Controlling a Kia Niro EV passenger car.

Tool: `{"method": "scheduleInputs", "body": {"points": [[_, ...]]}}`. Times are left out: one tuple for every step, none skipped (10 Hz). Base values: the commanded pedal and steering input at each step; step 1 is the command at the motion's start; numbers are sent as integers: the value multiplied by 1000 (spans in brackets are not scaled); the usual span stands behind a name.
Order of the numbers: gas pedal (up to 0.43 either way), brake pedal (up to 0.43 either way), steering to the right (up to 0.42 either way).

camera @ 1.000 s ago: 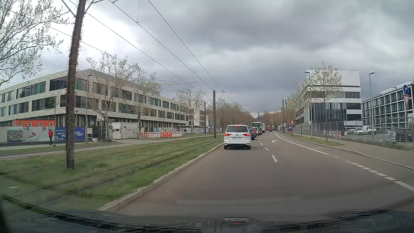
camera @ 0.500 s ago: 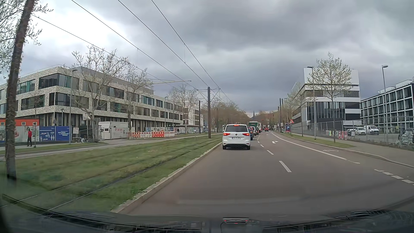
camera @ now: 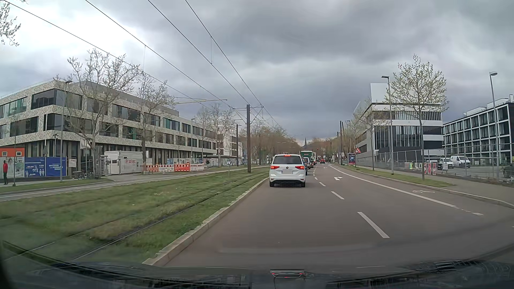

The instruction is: Follow the waypoints while adhering to traffic rules and regulations

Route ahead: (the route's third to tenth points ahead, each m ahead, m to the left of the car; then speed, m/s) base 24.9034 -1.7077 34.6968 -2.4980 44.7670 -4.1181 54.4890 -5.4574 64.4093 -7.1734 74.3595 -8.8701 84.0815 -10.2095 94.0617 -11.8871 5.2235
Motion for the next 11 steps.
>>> {"method": "scheduleInputs", "body": {"points": [[0,0,46],[0,0,46],[0,0,45],[0,0,44],[0,0,43],[0,6,39],[0,30,36],[0,49,31],[0,67,24],[0,85,18],[0,91,15]]}}
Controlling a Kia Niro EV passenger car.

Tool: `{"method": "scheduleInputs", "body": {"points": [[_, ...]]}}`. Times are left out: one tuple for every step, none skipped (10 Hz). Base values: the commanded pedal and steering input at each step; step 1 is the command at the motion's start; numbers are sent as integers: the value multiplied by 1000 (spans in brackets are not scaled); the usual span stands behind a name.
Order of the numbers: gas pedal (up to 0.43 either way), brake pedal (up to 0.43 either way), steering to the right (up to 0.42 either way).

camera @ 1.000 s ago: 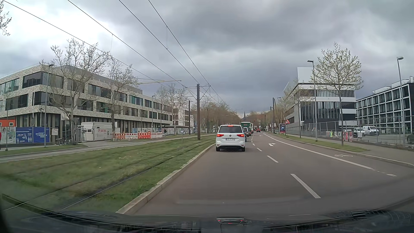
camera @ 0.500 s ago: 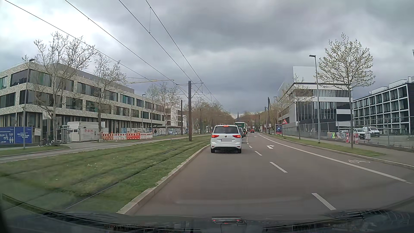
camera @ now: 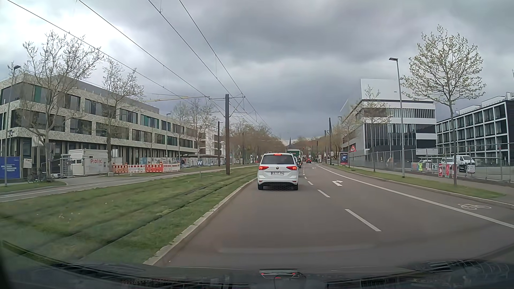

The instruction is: Follow the waypoints while adhering to traffic rules and regulations

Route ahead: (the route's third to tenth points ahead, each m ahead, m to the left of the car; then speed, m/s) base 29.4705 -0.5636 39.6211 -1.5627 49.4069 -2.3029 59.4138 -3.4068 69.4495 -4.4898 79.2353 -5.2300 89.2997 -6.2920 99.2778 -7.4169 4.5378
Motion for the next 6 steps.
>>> {"method": "scheduleInputs", "body": {"points": [[0,91,15],[0,91,14],[0,98,15],[0,98,14],[0,98,15],[0,85,14]]}}
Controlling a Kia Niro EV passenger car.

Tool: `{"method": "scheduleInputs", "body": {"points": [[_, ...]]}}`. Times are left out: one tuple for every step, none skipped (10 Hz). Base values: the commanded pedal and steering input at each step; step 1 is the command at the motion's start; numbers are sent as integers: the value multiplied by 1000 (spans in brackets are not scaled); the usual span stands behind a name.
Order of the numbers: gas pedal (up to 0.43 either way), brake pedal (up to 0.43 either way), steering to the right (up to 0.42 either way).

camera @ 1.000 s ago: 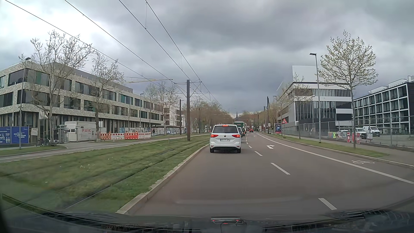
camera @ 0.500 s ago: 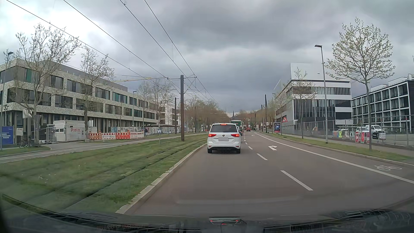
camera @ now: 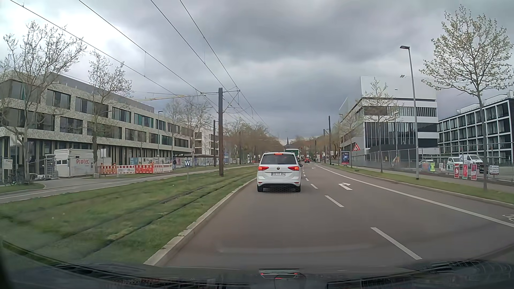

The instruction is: Follow the waypoints while adhering to traffic rules and regulations

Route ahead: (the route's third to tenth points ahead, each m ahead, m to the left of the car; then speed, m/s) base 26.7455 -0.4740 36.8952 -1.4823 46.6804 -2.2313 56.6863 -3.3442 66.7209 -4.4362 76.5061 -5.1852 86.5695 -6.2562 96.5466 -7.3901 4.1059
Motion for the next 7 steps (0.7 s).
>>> {"method": "scheduleInputs", "body": {"points": [[0,73,14],[0,73,12],[0,73,11],[0,73,12],[0,73,12],[0,73,11],[0,73,10]]}}
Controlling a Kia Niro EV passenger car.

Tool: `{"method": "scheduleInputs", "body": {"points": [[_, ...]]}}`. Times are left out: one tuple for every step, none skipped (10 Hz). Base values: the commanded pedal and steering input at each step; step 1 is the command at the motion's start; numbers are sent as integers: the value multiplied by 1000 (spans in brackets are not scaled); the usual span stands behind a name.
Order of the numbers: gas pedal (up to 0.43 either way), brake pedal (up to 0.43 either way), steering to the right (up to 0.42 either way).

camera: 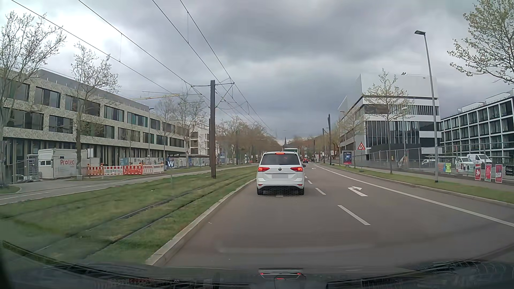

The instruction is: Follow the waypoints while adhering to traffic rules and regulations

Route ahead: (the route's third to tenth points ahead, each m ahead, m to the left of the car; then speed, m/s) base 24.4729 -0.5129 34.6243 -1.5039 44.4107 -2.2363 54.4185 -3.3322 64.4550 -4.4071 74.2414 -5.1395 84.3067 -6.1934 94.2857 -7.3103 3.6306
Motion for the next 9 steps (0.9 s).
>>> {"method": "scheduleInputs", "body": {"points": [[0,61,8],[0,37,7],[0,30,8],[0,30,7],[0,30,8],[0,30,8],[0,24,9],[0,37,10],[0,37,10]]}}
